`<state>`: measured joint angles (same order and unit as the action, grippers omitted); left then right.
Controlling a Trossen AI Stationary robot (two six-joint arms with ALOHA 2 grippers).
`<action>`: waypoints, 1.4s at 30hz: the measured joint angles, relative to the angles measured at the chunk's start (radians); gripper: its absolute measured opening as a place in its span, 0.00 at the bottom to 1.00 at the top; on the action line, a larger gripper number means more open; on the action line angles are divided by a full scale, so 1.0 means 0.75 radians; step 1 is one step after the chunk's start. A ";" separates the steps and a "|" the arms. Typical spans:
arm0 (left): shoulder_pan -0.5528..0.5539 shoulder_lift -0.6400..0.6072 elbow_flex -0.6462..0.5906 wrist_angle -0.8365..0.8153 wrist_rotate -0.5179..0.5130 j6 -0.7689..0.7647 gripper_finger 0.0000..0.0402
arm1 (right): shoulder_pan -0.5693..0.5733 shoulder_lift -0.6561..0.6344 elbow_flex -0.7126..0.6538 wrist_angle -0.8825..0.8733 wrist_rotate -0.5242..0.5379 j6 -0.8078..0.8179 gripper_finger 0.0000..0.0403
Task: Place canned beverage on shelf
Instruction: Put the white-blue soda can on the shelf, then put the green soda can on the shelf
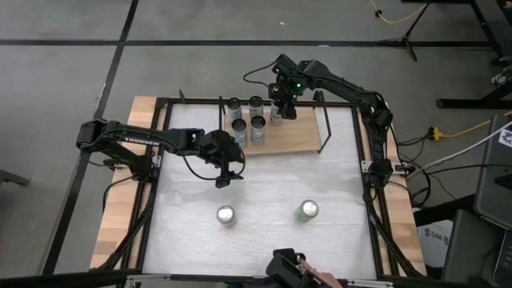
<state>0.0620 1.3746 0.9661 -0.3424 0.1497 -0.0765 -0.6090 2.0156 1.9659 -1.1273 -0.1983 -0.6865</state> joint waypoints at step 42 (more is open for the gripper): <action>0.000 -0.001 0.002 0.103 0.001 0.010 0.73 | 0.209 -0.004 0.495 -0.593 0.009 0.143 0.85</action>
<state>0.0620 1.3743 0.9672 -0.2652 0.1501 -0.0692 -0.4524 2.0129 2.3373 -1.5724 -0.1915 -0.5795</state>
